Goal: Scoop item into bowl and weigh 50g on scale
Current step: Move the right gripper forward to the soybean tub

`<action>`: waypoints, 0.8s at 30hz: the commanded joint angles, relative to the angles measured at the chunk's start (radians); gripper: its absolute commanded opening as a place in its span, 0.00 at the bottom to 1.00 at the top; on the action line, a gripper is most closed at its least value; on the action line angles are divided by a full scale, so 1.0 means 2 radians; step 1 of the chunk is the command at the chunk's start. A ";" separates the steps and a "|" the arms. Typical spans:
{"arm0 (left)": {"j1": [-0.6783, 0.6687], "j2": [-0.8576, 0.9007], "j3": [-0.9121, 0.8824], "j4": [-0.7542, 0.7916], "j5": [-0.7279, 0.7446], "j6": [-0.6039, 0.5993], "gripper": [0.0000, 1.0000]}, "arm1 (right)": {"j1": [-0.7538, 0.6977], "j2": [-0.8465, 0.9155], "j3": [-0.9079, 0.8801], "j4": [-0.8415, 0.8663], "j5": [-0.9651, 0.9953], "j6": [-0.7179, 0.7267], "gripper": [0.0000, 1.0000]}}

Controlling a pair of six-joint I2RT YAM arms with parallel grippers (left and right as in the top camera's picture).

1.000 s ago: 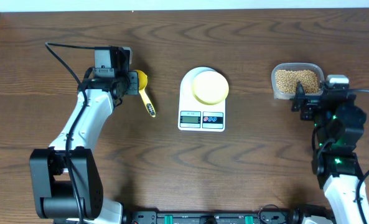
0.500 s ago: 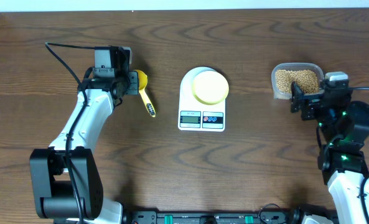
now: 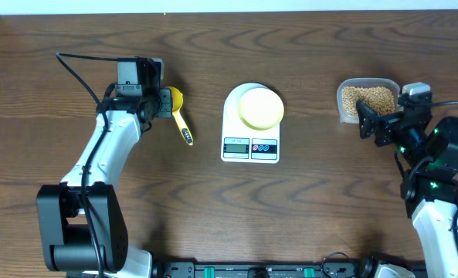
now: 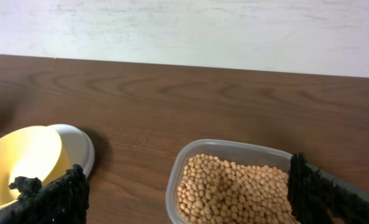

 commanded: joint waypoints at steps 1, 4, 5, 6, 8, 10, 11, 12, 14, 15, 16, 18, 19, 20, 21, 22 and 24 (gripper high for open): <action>0.000 -0.010 0.004 -0.001 0.002 -0.004 0.08 | -0.004 0.017 0.026 0.002 -0.029 -0.005 0.99; 0.000 -0.010 0.004 -0.001 0.002 -0.004 0.08 | -0.004 0.032 0.041 -0.011 -0.041 -0.005 0.99; 0.000 -0.010 0.004 -0.001 0.002 -0.004 0.08 | -0.004 0.037 0.046 -0.016 -0.043 -0.005 0.99; 0.000 -0.010 0.004 -0.001 0.002 -0.004 0.08 | -0.004 0.042 0.051 -0.023 -0.043 -0.005 0.99; 0.000 -0.010 0.004 -0.001 0.002 -0.004 0.08 | -0.004 0.050 0.061 -0.036 -0.046 -0.005 0.99; 0.000 -0.010 0.004 -0.001 0.002 -0.004 0.08 | -0.004 0.057 0.070 -0.041 -0.056 -0.005 0.99; 0.000 -0.010 0.004 -0.001 0.002 -0.004 0.08 | -0.004 0.060 0.073 -0.041 -0.060 -0.005 0.99; 0.000 -0.010 0.004 -0.001 0.002 -0.004 0.08 | -0.004 0.060 0.075 -0.041 -0.060 -0.005 0.99; 0.000 -0.010 0.004 -0.001 0.002 -0.004 0.08 | -0.004 0.061 0.076 -0.041 -0.062 -0.005 0.99; 0.000 -0.010 0.004 -0.001 0.002 -0.004 0.08 | -0.004 0.061 0.076 -0.041 -0.065 -0.005 0.99; 0.000 -0.010 0.004 -0.001 0.002 -0.004 0.08 | -0.004 0.061 0.076 -0.041 -0.066 -0.005 0.99; 0.000 -0.010 0.004 -0.001 0.002 -0.004 0.08 | -0.004 0.061 0.076 -0.041 -0.069 -0.005 0.99; 0.000 -0.010 0.004 -0.001 0.002 -0.004 0.08 | -0.004 0.061 0.076 -0.041 -0.070 -0.005 0.99; 0.000 -0.010 0.004 -0.001 0.002 -0.004 0.07 | -0.004 0.061 0.076 -0.041 -0.073 -0.005 0.99; 0.000 -0.010 0.004 -0.001 0.002 -0.004 0.08 | -0.004 0.061 0.076 -0.041 -0.077 -0.006 0.99; 0.000 -0.010 0.004 -0.001 0.002 -0.004 0.08 | -0.004 0.061 0.077 -0.041 -0.081 -0.006 0.99; 0.000 -0.010 0.004 -0.001 0.002 -0.004 0.08 | -0.004 0.061 0.077 -0.041 -0.082 -0.006 0.99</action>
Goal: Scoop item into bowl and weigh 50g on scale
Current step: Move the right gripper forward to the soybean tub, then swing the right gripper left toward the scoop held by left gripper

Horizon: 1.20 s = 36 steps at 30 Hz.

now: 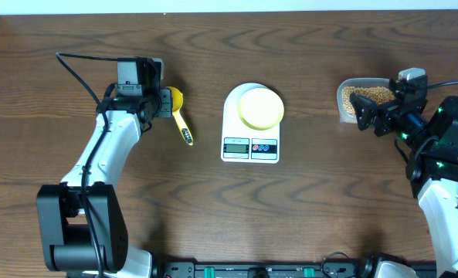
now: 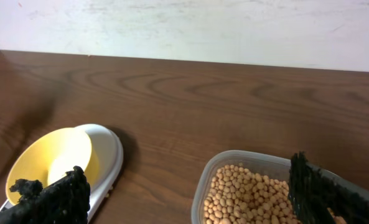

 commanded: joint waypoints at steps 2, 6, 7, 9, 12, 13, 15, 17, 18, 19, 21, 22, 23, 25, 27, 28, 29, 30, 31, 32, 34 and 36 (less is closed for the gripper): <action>0.000 -0.010 0.004 -0.001 0.002 -0.004 0.08 | -0.004 0.001 0.012 0.000 -0.016 -0.005 0.99; 0.000 -0.010 0.004 -0.001 0.002 -0.004 0.08 | -0.006 0.001 0.014 -0.001 -0.031 -0.007 0.99; 0.000 -0.010 0.004 -0.001 0.002 -0.004 0.08 | -0.008 0.001 0.014 0.000 -0.034 -0.007 0.99; 0.000 -0.010 0.004 -0.001 0.002 -0.004 0.07 | -0.013 0.001 0.014 -0.001 -0.043 -0.007 0.99; 0.000 -0.010 0.004 -0.001 0.002 -0.004 0.08 | -0.020 0.001 0.014 -0.001 -0.058 -0.007 0.99; 0.000 -0.010 0.004 -0.001 0.002 -0.004 0.08 | -0.021 0.001 0.014 0.000 -0.060 -0.007 0.99; 0.000 -0.010 0.004 -0.001 0.002 -0.004 0.08 | -0.021 0.001 0.014 0.000 -0.066 -0.007 0.99; 0.000 -0.010 0.004 -0.001 0.002 -0.004 0.08 | -0.021 0.001 0.014 0.000 -0.068 -0.007 0.99; 0.000 -0.010 0.004 -0.001 0.002 -0.004 0.08 | -0.021 0.001 0.014 -0.001 -0.069 -0.007 0.99; 0.000 -0.010 0.004 -0.001 0.002 -0.004 0.08 | -0.021 0.001 0.014 0.000 -0.071 -0.007 0.99; 0.000 -0.010 0.004 -0.001 0.002 -0.004 0.08 | -0.021 0.001 0.014 -0.001 -0.075 -0.007 0.99; 0.000 -0.010 0.004 -0.001 0.002 -0.004 0.08 | -0.021 0.001 0.014 0.000 -0.077 -0.007 0.99; 0.000 -0.010 0.004 -0.001 0.002 -0.004 0.08 | -0.021 0.001 0.015 0.000 -0.078 -0.007 0.99; 0.000 -0.010 0.004 -0.001 0.002 -0.004 0.08 | -0.021 0.001 0.017 -0.001 -0.080 -0.007 0.99; 0.000 -0.010 0.004 -0.001 0.002 -0.004 0.08 | -0.021 0.001 0.021 -0.003 -0.082 -0.007 0.99; 0.000 -0.010 0.004 -0.001 0.002 -0.004 0.08 | -0.021 0.001 0.022 -0.003 -0.082 -0.007 0.99; 0.000 -0.010 0.004 -0.001 0.002 -0.004 0.08 | -0.021 0.001 0.023 -0.004 -0.082 -0.007 0.99; 0.000 -0.010 0.004 -0.001 0.002 -0.004 0.08 | -0.021 0.001 0.025 -0.007 -0.082 -0.007 0.99; 0.000 -0.010 0.004 -0.001 0.002 -0.004 0.08 | -0.021 0.002 0.027 -0.010 -0.082 -0.007 0.99; 0.000 -0.010 0.004 -0.001 0.002 -0.004 0.08 | -0.021 0.002 0.029 -0.013 -0.083 -0.007 0.99; 0.000 -0.010 0.004 -0.001 0.002 -0.004 0.08 | -0.021 0.007 0.037 -0.024 -0.089 -0.007 0.99; 0.000 -0.010 0.004 -0.001 0.002 -0.004 0.08 | -0.021 0.014 0.045 -0.032 -0.093 -0.007 0.99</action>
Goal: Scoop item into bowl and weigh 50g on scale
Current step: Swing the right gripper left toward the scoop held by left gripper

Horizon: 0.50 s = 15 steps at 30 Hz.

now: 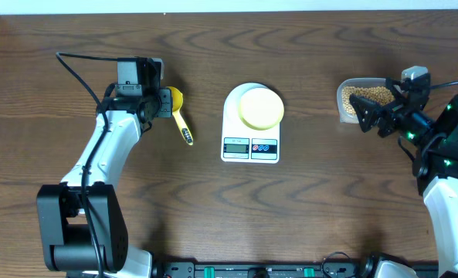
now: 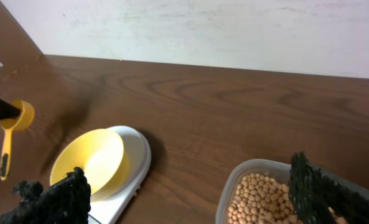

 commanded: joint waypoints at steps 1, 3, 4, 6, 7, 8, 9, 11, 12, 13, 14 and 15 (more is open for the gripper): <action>0.000 -0.010 0.004 -0.001 0.002 -0.004 0.08 | -0.003 0.016 0.027 -0.008 -0.016 -0.006 0.99; 0.000 -0.010 0.004 -0.001 0.002 -0.004 0.08 | -0.003 0.031 0.038 -0.008 -0.026 -0.007 0.99; 0.000 -0.010 0.004 -0.001 0.002 -0.004 0.08 | -0.003 0.039 0.043 -0.008 -0.030 -0.006 0.99; 0.000 -0.010 0.004 -0.001 0.002 -0.004 0.08 | -0.003 0.050 0.052 -0.009 -0.038 -0.006 0.99; 0.000 -0.010 0.004 -0.001 0.002 -0.004 0.08 | -0.002 0.054 0.056 -0.008 -0.040 -0.006 0.99; 0.000 -0.010 0.004 -0.001 0.002 -0.004 0.08 | -0.002 0.059 0.060 -0.009 -0.045 -0.006 0.99; 0.000 -0.010 0.004 -0.001 0.002 -0.004 0.08 | -0.002 0.064 0.065 -0.009 -0.053 -0.006 1.00; 0.000 -0.010 0.004 -0.001 0.002 -0.004 0.07 | -0.002 0.072 0.073 -0.012 -0.067 -0.006 0.99; 0.000 -0.010 0.004 -0.001 0.002 -0.004 0.08 | -0.003 0.075 0.078 -0.015 -0.070 -0.006 0.99; 0.000 -0.010 0.004 -0.001 0.002 -0.004 0.08 | -0.002 0.079 0.085 -0.025 -0.070 -0.006 0.99; 0.000 -0.010 0.004 -0.001 0.002 -0.004 0.08 | -0.002 0.082 0.090 -0.033 -0.070 -0.007 0.99; 0.000 -0.010 0.004 -0.001 0.002 -0.004 0.08 | -0.002 0.085 0.097 -0.040 -0.070 -0.007 0.99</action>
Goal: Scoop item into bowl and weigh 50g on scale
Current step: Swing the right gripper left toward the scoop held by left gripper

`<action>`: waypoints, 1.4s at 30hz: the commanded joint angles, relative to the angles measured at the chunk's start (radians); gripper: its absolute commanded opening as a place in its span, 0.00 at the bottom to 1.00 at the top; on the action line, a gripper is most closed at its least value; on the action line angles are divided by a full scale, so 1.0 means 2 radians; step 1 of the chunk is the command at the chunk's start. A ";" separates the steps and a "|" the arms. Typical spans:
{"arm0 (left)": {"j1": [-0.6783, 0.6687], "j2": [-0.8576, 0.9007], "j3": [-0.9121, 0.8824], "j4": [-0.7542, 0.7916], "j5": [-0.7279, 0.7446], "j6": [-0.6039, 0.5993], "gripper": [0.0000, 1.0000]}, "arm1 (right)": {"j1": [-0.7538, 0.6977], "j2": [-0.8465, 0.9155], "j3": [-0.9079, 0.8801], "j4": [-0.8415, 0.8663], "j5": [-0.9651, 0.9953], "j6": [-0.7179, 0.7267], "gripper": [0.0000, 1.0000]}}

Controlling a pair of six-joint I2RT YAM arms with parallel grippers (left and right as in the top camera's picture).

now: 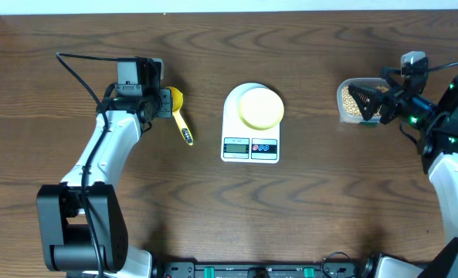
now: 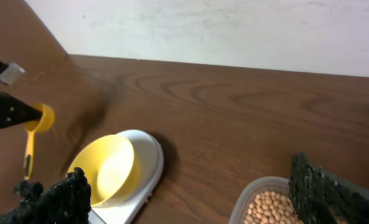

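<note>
A yellow scoop (image 1: 181, 120) lies left of the scale, its cup toward the back; it also shows as the scoop (image 2: 30, 134) in the right wrist view. My left gripper (image 1: 165, 102) is shut on the cup's rim. A white scale (image 1: 250, 147) carries a yellow bowl (image 1: 260, 107), seen from the wrist as the bowl (image 2: 106, 171). My right gripper (image 1: 366, 106) hangs open over a clear container of beans (image 1: 351, 94). In its own view the right gripper (image 2: 187, 196) is spread wide, the beans (image 2: 271, 208) by its right finger.
Dark wooden table (image 1: 306, 208) with a pale wall behind it. The left arm's black cable (image 1: 74, 69) loops over the table's left part. The scale's display and buttons face the front edge.
My right gripper has moved back and to the right and now sits over the bean container. Its camera has swung left, showing more of the scoop. The left arm and the scoop have not moved.
The left gripper stayed on the scoop's cup throughout. My right gripper, open the whole time, stood just in front of the bean container, then shifted step by step backward, its view turning from the beans toward the bowl and scoop. Now it hangs over the container.
</note>
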 commanded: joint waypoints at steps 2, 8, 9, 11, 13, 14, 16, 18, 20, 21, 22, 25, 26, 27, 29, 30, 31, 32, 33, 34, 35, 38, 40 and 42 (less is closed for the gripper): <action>0.000 -0.010 0.004 -0.001 0.002 -0.004 0.08 | -0.002 0.015 0.036 -0.023 -0.022 -0.006 0.99; 0.000 -0.010 0.004 -0.001 0.002 -0.004 0.08 | -0.002 0.033 0.058 -0.029 -0.044 -0.006 0.99; 0.000 -0.010 0.004 -0.001 0.002 -0.004 0.08 | -0.002 0.035 0.059 -0.031 -0.044 -0.006 0.99; 0.000 -0.010 0.004 -0.001 0.002 -0.004 0.08 | -0.002 0.036 0.062 -0.035 -0.045 -0.006 0.99; 0.000 -0.010 0.004 -0.001 0.002 -0.004 0.08 | -0.002 0.036 0.062 -0.036 -0.054 -0.006 0.99; 0.000 -0.010 0.004 -0.001 0.002 -0.004 0.08 | -0.002 0.036 0.063 -0.036 -0.058 -0.006 0.99; 0.000 -0.010 0.004 -0.001 0.002 -0.004 0.08 | -0.002 0.036 0.064 -0.036 -0.062 -0.006 0.99; 0.000 -0.010 0.004 -0.001 0.002 -0.004 0.08 | -0.002 0.036 0.065 -0.035 -0.066 -0.006 0.99; 0.000 -0.010 0.004 -0.001 0.002 -0.004 0.08 | -0.002 0.036 0.065 -0.036 -0.068 -0.006 0.99; 0.000 -0.010 0.004 -0.001 0.002 -0.004 0.08 | -0.002 0.036 0.065 -0.036 -0.070 -0.006 0.99; 0.000 -0.010 0.004 -0.001 0.002 -0.004 0.08 | -0.002 0.036 0.065 -0.036 -0.072 -0.006 0.99; 0.000 -0.010 0.004 -0.001 0.002 -0.004 0.08 | -0.002 0.036 0.065 -0.036 -0.082 -0.006 0.99; 0.000 -0.010 0.004 -0.001 0.002 -0.004 0.08 | -0.002 0.036 0.065 -0.036 -0.082 -0.005 0.99; 0.000 -0.010 0.004 -0.001 0.002 -0.004 0.08 | -0.002 0.036 0.065 -0.036 -0.082 -0.003 0.99; 0.000 -0.010 0.004 -0.001 0.002 -0.004 0.08 | -0.002 0.036 0.066 -0.036 -0.082 -0.001 0.99; 0.000 -0.010 0.004 -0.001 0.002 -0.004 0.08 | -0.002 0.036 0.067 -0.036 -0.082 0.000 0.99; 0.000 -0.010 0.004 0.000 0.002 -0.004 0.08 | -0.002 0.036 0.068 -0.035 -0.082 0.004 0.99; 0.000 -0.010 0.004 -0.001 0.002 -0.004 0.08 | -0.002 0.036 0.068 -0.035 -0.082 0.004 0.99; 0.000 -0.010 0.004 -0.001 0.002 -0.004 0.08 | -0.002 0.036 0.068 -0.035 -0.082 0.009 0.99; 0.000 -0.010 0.004 0.000 0.002 -0.004 0.08 | -0.002 0.036 0.068 -0.035 -0.082 0.012 0.99; 0.000 -0.010 0.004 0.000 0.002 -0.004 0.08 | -0.002 0.036 0.068 -0.036 -0.082 0.017 0.99; 0.000 -0.010 0.004 0.000 0.002 -0.004 0.07 | 0.000 0.036 0.068 -0.036 -0.084 0.021 0.99; 0.000 -0.010 0.004 0.003 0.002 -0.004 0.08 | 0.003 0.036 0.068 -0.035 -0.084 0.021 0.99; 0.000 -0.010 0.004 0.005 0.002 -0.004 0.08 | 0.007 0.036 0.068 -0.035 -0.083 0.024 0.99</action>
